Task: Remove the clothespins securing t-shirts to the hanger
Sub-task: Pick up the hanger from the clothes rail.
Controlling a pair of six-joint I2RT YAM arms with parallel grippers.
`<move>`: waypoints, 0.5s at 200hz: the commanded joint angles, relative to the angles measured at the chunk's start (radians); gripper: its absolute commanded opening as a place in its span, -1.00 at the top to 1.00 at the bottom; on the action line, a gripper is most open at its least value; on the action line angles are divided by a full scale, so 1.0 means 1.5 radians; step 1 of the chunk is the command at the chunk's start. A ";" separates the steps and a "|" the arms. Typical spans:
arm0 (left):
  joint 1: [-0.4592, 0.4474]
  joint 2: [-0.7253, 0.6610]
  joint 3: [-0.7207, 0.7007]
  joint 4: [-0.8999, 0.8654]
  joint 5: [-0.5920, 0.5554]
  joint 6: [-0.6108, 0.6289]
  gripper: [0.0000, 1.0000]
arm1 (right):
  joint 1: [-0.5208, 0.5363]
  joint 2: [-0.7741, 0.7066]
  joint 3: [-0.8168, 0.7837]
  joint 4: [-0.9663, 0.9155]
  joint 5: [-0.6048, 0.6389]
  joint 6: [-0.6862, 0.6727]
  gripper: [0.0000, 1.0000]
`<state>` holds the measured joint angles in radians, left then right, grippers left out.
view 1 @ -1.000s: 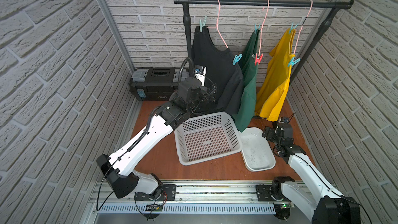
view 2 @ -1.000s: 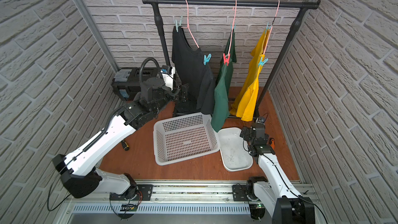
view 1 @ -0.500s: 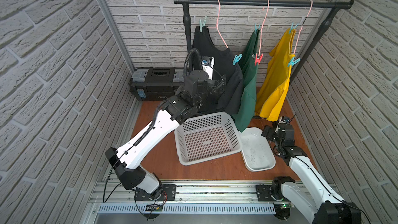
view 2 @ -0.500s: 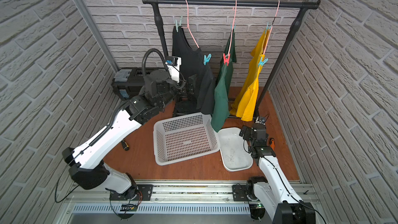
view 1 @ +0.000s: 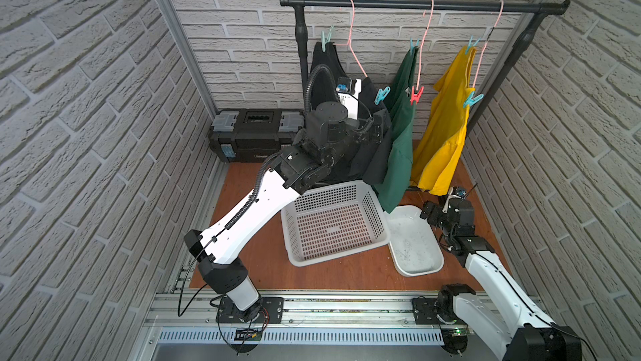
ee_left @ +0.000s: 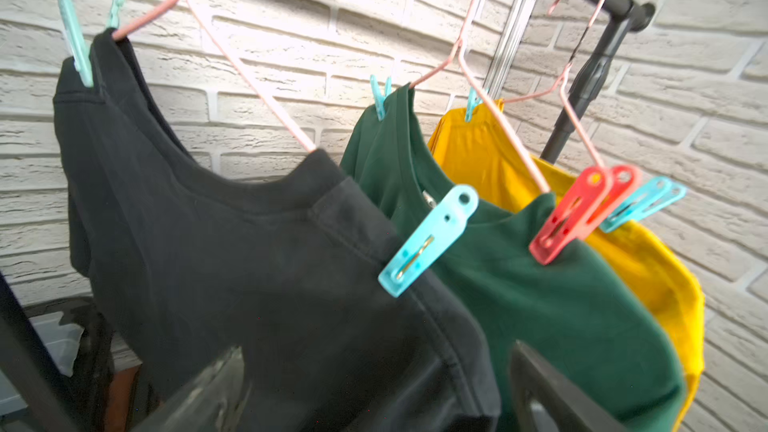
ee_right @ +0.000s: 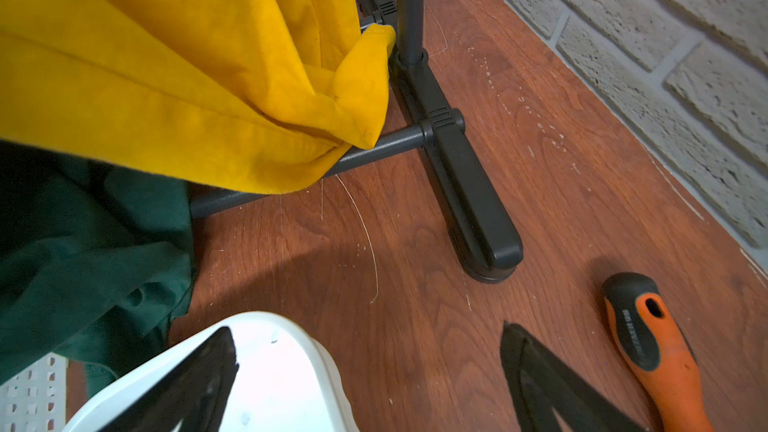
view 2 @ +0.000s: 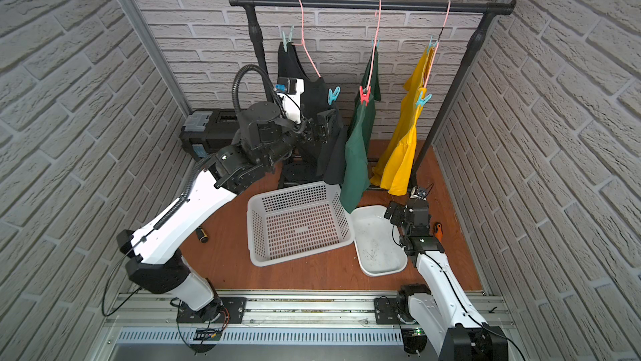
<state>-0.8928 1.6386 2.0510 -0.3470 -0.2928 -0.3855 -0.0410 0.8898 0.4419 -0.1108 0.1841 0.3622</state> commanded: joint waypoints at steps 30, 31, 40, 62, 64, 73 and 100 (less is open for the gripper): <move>-0.008 0.054 0.063 -0.015 0.027 -0.030 -0.97 | 0.003 -0.009 -0.013 0.031 -0.005 0.007 -1.00; -0.008 0.055 0.064 -0.015 0.028 -0.031 -0.96 | 0.004 -0.009 -0.013 0.031 -0.005 0.007 -1.00; -0.010 0.066 0.073 -0.018 0.028 -0.030 -0.96 | 0.003 -0.010 -0.014 0.032 -0.005 0.007 -1.00; -0.010 0.090 0.098 -0.038 0.019 -0.027 -0.96 | 0.004 -0.011 -0.016 0.037 -0.006 0.008 -1.00; -0.009 0.091 0.099 -0.039 0.018 -0.026 -0.97 | 0.003 -0.011 -0.016 0.037 -0.006 0.009 -1.00; -0.009 0.098 0.103 -0.044 0.011 -0.024 -0.97 | 0.003 -0.011 -0.016 0.037 -0.006 0.008 -1.00; -0.009 0.108 0.112 -0.063 -0.016 -0.006 -0.84 | 0.004 -0.016 -0.016 0.036 -0.003 0.007 -1.00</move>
<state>-0.9035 1.7943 2.1754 -0.4183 -0.2691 -0.4107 -0.0410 0.8875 0.4313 -0.0963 0.1783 0.3634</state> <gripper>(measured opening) 0.947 0.999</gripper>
